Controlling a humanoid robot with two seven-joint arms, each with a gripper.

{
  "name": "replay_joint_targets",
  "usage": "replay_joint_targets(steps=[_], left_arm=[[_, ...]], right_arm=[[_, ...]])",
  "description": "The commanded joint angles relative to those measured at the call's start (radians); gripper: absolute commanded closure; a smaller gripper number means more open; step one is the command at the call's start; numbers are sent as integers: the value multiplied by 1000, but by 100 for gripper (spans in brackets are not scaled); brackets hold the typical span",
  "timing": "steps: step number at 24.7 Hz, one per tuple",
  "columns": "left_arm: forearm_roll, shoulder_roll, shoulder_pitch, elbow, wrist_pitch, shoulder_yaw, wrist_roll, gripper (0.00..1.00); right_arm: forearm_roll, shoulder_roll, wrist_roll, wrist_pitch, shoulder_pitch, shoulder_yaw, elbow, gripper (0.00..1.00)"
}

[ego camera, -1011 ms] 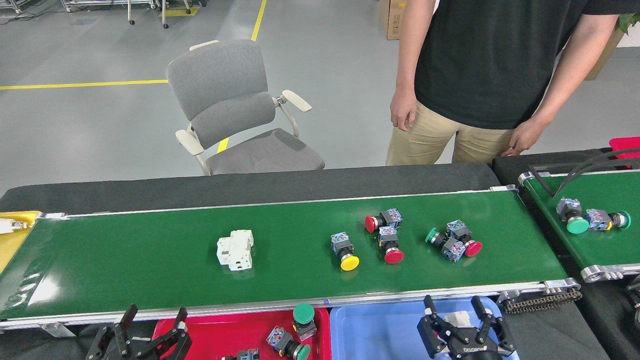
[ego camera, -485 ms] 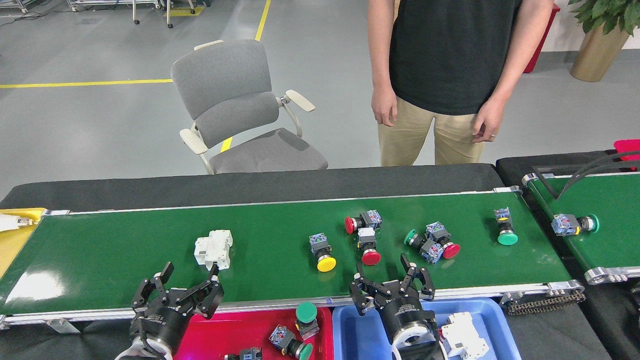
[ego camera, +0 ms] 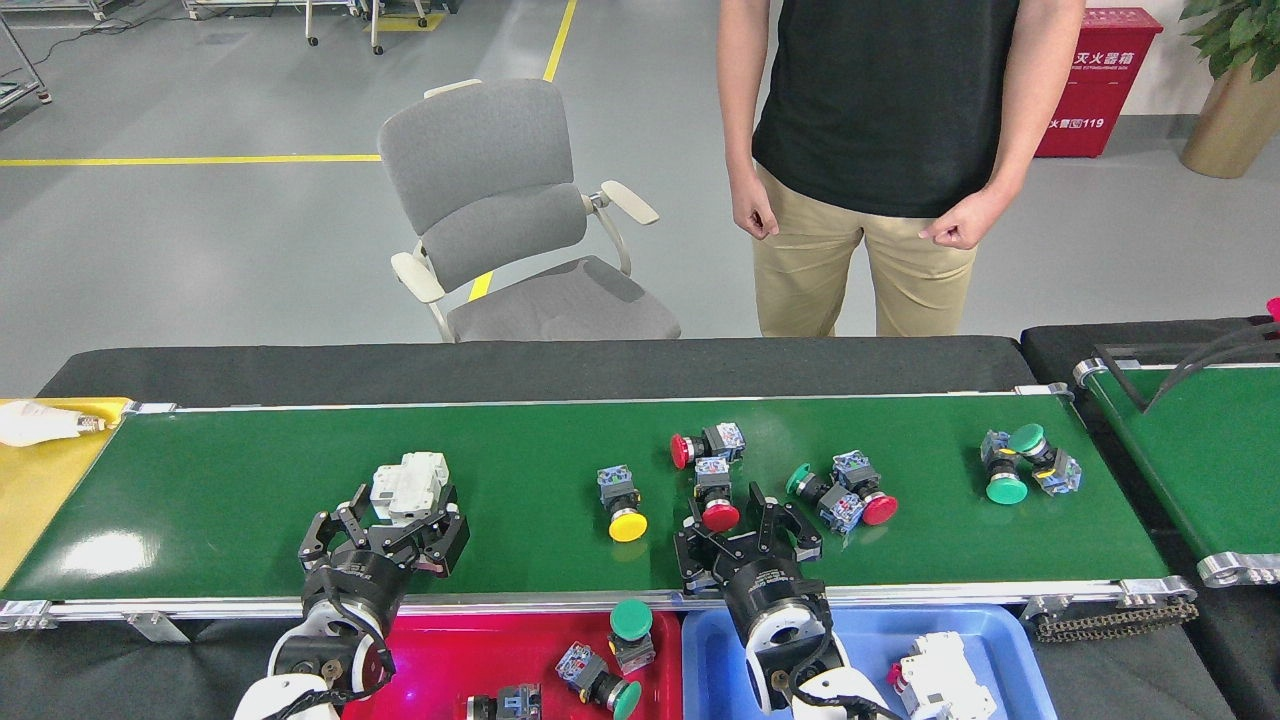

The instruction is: Pick switch part from conveyor to tray

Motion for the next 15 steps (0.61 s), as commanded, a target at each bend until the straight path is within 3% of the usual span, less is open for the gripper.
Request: replay_joint_targets(steps=[1,2,3,6,9,10,12,15], left_arm=[[-3,9,-25,10,47,6,14,2],[-3,9,-30,16,61,6,16,5],[-2,9,-32,16,73,6,17,17],[12,6,-18,10,69,15,23,75],[20,3,21,-13,66,12,86,90],[20,3,40,-36,55,11,115,92],[18,5,82,-99,15,11,131,93],[18,12,145,-206,-43,14,132,93]], right_arm=[[0,-5,-10,-8,-12,22,-34,92],[0,-8,-11,-9,-3,39,-62,93],[0,-11,-11,-14,8,55,-93,93],[0,-37,-11,-97,95,113,-237,93],[3,-57,-11,-193,189,153,-350,91],[3,-58,-11,-229,217,182,-383,76],[5,-61,-16,-259,252,245,-425,0],[5,-75,-24,-264,261,288,-452,0]])
